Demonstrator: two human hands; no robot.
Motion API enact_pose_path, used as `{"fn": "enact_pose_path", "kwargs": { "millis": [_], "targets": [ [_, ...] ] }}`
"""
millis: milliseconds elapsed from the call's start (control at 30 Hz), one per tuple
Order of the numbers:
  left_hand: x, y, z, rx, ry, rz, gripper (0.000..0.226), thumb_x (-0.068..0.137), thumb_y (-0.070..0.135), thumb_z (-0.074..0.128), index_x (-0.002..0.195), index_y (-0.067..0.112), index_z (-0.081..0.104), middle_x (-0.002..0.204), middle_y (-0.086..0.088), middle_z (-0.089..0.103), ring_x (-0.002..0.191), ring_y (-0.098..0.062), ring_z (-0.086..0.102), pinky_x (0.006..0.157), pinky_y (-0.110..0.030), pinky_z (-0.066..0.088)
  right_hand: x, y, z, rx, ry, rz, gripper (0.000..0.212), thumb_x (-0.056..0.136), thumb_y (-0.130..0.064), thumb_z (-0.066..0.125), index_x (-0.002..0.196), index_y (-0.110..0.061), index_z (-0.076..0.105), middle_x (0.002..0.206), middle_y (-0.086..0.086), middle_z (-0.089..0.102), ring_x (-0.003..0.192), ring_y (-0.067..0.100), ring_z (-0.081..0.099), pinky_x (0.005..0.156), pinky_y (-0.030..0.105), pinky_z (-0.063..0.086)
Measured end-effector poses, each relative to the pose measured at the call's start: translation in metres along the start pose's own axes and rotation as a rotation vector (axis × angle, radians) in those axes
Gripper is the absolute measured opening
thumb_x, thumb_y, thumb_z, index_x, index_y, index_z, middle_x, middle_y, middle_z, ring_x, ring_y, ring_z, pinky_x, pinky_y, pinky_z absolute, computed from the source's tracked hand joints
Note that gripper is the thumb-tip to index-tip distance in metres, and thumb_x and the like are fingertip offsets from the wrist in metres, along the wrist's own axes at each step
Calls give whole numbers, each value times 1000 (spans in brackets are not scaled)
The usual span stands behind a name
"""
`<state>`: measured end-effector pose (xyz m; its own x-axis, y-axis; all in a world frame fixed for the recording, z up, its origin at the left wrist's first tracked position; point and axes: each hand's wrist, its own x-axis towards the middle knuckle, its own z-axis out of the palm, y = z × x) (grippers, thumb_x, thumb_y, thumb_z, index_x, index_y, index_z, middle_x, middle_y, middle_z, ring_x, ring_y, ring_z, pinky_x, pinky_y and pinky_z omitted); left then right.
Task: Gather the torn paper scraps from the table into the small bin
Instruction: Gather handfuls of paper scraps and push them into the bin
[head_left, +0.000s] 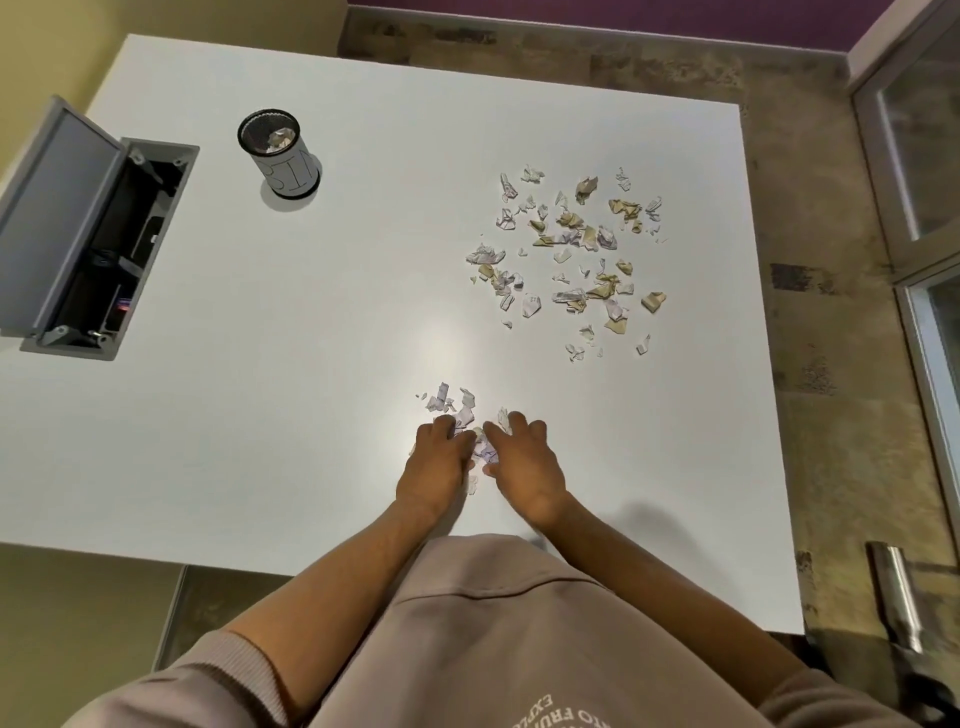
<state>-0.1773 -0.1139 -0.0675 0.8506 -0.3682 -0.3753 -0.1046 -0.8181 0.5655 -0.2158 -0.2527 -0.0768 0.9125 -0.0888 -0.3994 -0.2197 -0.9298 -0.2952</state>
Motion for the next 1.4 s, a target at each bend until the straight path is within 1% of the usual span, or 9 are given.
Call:
{"fn": "enact_pose_path", "kwargs": {
  "millis": [100,233,467,667,800,867,933,1100,1400],
  "targets": [
    [7,1,-2,-83,3,-72,19,87,22,49,69,27,46,80,-5,42,71,-21,40,59,-34,27,-4,0,2,-60,58,-53,33,96,-12,51,129,-19,53,128,10,50,113,30,45,76,32,48],
    [10,-6,-7,125,-77,74,23,95,14,48,103,10,69,104,-1,53,99,-22,49,72,-29,35,-5,2,0,-100,90,-106,28,95,-3,48,119,-11,60,120,12,56,111,29,49,76,31,49],
    [17,-4,-8,119,-49,85,24,89,2,54,102,8,73,104,-10,66,99,-28,59,83,-39,48,-1,8,1,-70,118,-112,28,88,8,45,104,-7,64,105,12,61,102,29,52,69,27,37],
    [24,-7,-16,-139,-1,-68,17,81,-1,66,90,10,77,95,-4,75,88,-19,66,76,-20,44,2,16,-8,461,190,161,19,88,-7,63,103,-9,75,106,6,74,98,20,67,85,22,49],
    [27,-6,-24,-325,19,-161,16,76,0,74,87,11,77,81,4,71,74,-9,61,65,-6,41,-1,20,-21,884,221,305,10,78,-21,79,86,-27,77,81,-15,74,62,-5,67,55,3,45],
    [29,-4,-29,-465,9,-231,16,74,2,80,86,12,76,76,2,69,68,-9,60,66,-14,46,-1,20,-28,1015,215,326,16,76,-20,80,75,-35,75,73,-23,72,61,-3,68,53,4,45],
    [30,-3,-37,-590,-3,-286,17,72,3,82,86,9,75,76,-3,68,66,-12,59,70,-25,50,1,18,-31,1142,209,354,19,77,-16,79,76,-36,77,80,-16,75,72,8,72,60,16,54],
    [35,-3,-57,-814,-18,-322,20,74,-2,79,92,2,73,76,-7,69,65,-16,63,65,-27,52,9,11,-41,1452,247,393,14,79,-9,77,92,-15,78,92,8,77,89,26,72,83,37,58],
    [53,-14,-106,-947,34,-324,23,74,-10,76,96,-5,70,72,-7,69,54,-6,65,53,-16,50,37,-36,-80,1689,254,433,15,81,-6,75,92,-16,74,92,5,77,83,14,73,68,19,55]
  ]
}}
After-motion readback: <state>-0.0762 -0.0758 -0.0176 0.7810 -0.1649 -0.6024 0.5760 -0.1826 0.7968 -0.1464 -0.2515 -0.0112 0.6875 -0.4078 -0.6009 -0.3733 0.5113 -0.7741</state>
